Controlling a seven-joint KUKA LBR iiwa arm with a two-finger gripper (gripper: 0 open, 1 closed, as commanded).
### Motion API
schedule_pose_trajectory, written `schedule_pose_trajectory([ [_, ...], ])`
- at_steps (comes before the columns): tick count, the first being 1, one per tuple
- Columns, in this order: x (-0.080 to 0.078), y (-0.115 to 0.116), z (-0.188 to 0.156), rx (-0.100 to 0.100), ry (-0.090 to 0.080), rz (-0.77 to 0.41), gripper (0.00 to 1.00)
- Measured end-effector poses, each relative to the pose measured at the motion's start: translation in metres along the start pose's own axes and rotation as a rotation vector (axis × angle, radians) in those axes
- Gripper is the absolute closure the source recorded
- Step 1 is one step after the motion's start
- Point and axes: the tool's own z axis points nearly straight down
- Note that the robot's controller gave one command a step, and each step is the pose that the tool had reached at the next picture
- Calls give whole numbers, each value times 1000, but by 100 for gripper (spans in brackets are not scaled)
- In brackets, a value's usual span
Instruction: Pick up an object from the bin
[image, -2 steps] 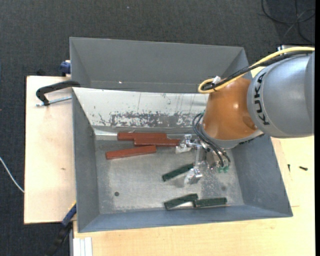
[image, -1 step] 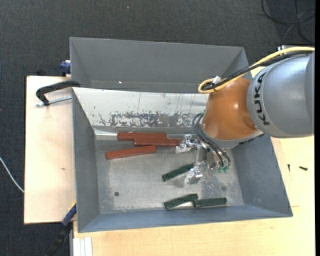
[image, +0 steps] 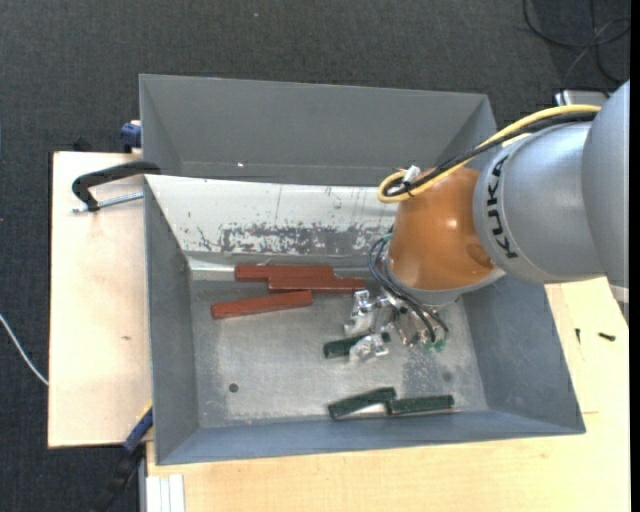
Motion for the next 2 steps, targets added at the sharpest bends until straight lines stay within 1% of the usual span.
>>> schedule_pose_trajectory([
  [2, 0, 1, -4, 0, -1, -1, 100],
])
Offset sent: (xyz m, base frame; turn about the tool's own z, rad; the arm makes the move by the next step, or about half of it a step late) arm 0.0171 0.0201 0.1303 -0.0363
